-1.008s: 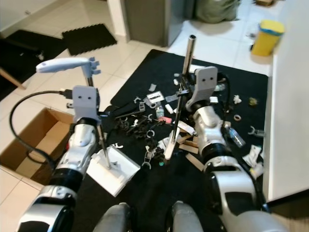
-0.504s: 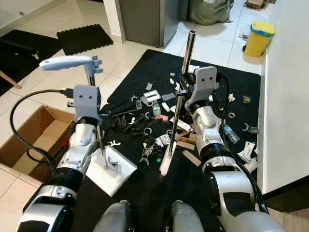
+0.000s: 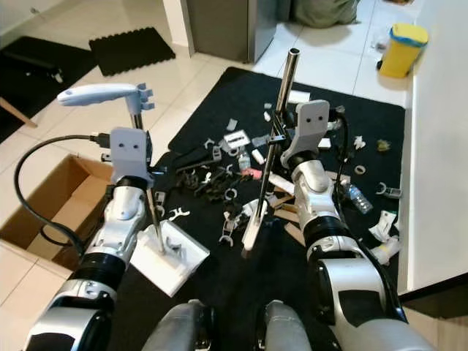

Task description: Sweep floor

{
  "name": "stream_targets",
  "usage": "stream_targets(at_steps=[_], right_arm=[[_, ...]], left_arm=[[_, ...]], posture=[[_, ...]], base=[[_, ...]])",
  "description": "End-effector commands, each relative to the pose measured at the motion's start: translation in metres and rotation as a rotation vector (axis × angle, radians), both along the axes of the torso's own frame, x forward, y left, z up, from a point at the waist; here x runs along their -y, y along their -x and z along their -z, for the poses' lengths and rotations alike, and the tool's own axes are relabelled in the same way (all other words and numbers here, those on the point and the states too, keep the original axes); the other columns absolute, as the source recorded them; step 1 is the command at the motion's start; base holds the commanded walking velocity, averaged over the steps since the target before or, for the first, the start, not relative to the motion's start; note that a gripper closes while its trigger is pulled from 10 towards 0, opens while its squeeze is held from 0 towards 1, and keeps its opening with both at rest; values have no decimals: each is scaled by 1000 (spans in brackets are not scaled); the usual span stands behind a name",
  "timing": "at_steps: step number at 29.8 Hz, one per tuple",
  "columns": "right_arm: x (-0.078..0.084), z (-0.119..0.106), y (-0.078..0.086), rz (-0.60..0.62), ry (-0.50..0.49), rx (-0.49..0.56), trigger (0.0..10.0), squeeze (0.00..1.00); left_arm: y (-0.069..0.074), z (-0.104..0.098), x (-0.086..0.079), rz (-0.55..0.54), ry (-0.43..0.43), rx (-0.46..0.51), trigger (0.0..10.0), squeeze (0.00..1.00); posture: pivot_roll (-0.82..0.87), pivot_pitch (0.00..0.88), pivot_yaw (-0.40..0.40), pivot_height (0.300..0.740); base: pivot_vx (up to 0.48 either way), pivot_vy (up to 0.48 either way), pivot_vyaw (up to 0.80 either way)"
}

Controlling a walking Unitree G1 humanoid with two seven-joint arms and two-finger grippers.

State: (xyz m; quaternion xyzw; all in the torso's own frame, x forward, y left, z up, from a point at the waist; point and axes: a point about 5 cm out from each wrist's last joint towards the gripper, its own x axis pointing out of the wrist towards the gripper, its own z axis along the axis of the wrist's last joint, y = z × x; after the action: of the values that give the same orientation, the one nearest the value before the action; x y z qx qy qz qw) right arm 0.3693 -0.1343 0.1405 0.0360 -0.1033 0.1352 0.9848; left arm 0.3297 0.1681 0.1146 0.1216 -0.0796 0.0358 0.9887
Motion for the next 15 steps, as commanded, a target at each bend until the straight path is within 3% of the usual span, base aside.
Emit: stream_targets(at_steps=[1,15], right_arm=[[0,-5,-1,1,-1,16,10000,0],[0,-5,-1,0,0,17,10000,0]], left_arm=[[-1,-10,-2,1,-21,48,10000,0],[-1,-9,-4,-5,-34,46,10000,0]], posture=[[65,40,12,740],[65,41,12,740]], base=[[0,270,0],[0,19,0]])
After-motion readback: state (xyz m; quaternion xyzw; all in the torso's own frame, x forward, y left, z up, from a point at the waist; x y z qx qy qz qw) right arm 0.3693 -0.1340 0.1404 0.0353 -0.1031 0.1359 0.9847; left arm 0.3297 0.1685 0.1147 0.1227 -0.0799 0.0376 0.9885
